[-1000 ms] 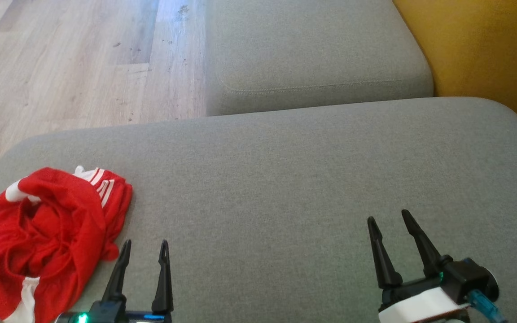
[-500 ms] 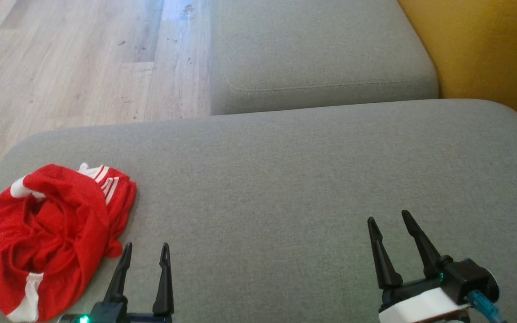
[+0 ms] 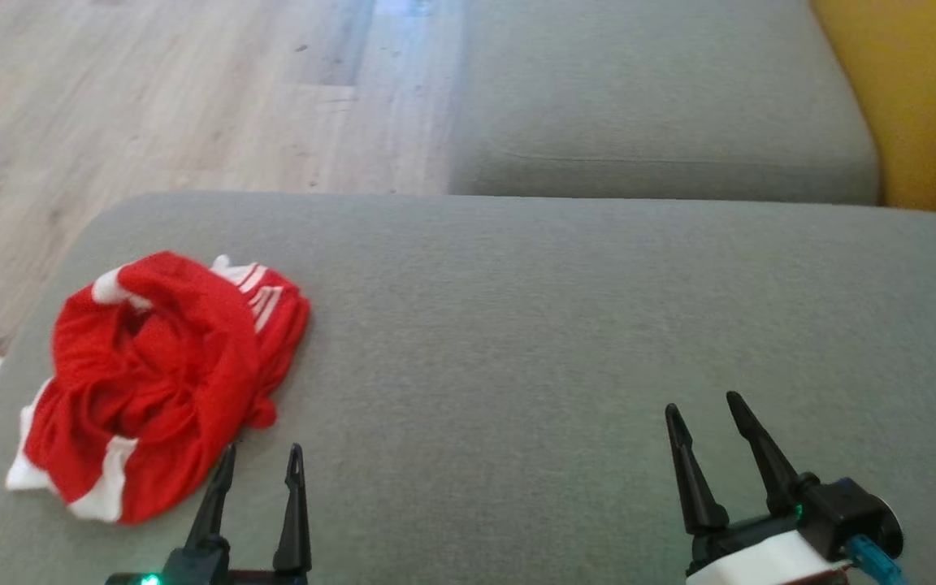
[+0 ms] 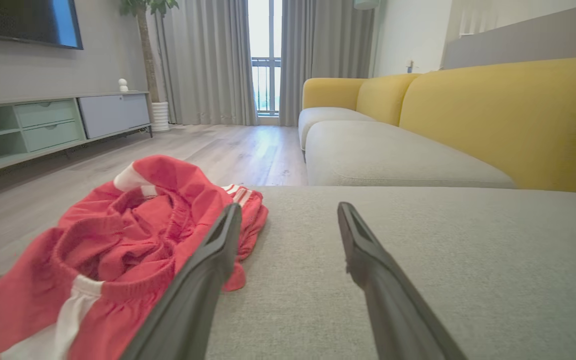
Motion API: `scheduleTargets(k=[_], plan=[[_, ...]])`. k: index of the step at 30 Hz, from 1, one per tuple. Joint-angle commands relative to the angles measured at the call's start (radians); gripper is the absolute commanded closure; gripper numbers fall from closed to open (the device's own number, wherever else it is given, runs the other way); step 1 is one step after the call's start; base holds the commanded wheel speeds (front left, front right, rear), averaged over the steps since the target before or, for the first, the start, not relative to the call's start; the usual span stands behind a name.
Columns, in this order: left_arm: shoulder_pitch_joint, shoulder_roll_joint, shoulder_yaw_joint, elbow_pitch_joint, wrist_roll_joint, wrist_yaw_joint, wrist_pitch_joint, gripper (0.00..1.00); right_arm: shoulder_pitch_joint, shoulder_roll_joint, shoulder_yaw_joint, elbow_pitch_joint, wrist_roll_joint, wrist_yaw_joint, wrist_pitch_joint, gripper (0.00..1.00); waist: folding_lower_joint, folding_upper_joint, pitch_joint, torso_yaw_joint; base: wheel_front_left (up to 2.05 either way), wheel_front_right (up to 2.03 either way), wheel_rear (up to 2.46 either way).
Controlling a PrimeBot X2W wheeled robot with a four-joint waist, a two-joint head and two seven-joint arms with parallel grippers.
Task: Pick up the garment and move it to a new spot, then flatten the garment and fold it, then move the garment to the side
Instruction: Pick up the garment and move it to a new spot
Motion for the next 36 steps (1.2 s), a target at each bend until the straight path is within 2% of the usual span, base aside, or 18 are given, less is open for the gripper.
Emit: scheduleTargets(k=[1, 7, 12, 18, 26, 32, 36], plan=[[-0.048, 0.002, 0.041, -0.029, 0.011, 0.01, -0.01, 0.0, -0.037, -0.007, 0.019, -0.032, 0.008, 0.008, -0.011, 0.0, 0.0, 0.0, 0.003, 0.044, 0.0, 0.0, 0.0], [-0.047, 0.002, 0.055, -0.027, 0.016, 0.018, -0.01, 0.0, -0.039, -0.007, 0.022, -0.031, 0.012, 0.008, -0.011, 0.0, 0.0, 0.0, 0.002, 0.117, 0.0, 0.0, 0.0], [-0.047, 0.002, 0.066, -0.03, 0.018, 0.023, -0.01, 0.0, -0.03, -0.007, 0.014, -0.033, 0.012, 0.008, -0.011, 0.0, 0.0, 0.0, 0.001, 0.208, 0.0, 0.0, 0.0], [-0.042, 0.002, 0.083, -0.035, 0.027, 0.022, -0.01, 0.0, -0.033, -0.007, 0.01, -0.032, 0.014, 0.008, -0.011, 0.0, 0.0, 0.0, 0.01, 0.268, 0.0, 0.0, 0.0], [-0.046, 0.002, 0.109, -0.062, 0.029, 0.019, -0.01, 0.0, -0.038, -0.007, 0.01, -0.041, 0.01, 0.008, -0.011, 0.0, 0.0, 0.0, 0.036, 0.295, 0.0, 0.0, 0.0], [-0.103, 0.002, 0.135, -0.224, 0.006, 0.043, -0.01, 0.0, -0.041, -0.007, -0.006, -0.042, -0.02, 0.008, -0.011, 0.0, 0.0, 0.0, 0.092, 0.299, 0.0, 0.0, 0.0], [-0.21, 0.002, 0.167, -0.343, -0.01, 0.044, -0.01, 0.0, -0.077, -0.021, -0.012, -0.052, -0.057, 0.008, -0.011, 0.0, 0.0, 0.0, 0.197, 0.289, 0.0, 0.0, 0.0]])
